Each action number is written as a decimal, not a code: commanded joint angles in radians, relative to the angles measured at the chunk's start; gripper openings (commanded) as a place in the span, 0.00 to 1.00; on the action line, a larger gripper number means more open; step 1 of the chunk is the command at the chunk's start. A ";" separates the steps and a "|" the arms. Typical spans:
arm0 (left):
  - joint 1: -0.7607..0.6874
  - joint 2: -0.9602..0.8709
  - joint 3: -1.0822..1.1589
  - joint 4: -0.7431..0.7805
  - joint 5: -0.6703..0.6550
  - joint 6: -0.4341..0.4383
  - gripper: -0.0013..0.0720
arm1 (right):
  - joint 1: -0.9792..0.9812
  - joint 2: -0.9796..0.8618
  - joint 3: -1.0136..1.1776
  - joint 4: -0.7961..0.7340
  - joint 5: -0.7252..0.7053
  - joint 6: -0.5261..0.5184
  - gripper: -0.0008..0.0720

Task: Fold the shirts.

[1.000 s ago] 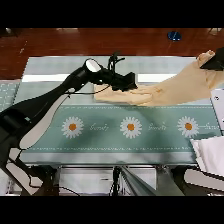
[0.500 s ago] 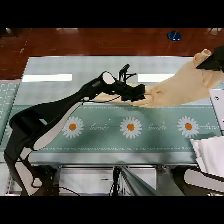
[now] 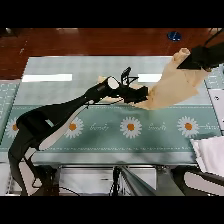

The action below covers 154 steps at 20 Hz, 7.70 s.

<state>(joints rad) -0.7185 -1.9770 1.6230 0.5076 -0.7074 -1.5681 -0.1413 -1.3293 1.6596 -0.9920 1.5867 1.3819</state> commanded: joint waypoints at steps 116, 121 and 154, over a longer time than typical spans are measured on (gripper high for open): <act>0.801 0.849 -0.179 0.391 -0.689 0.487 0.08 | -0.919 0.377 -0.396 -0.898 0.271 0.215 0.05; 0.801 0.847 -0.179 0.391 -0.607 0.486 0.08 | -1.096 0.453 -0.600 -1.059 0.275 0.175 0.05; 0.775 0.595 -0.178 0.445 -0.382 0.482 0.77 | -0.088 -0.130 0.000 -0.429 -0.385 0.021 0.68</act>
<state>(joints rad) 0.0708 -1.3064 1.4448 0.9504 -1.0103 -1.0840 -0.5209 -1.3140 1.5150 -1.4677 0.8104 1.5814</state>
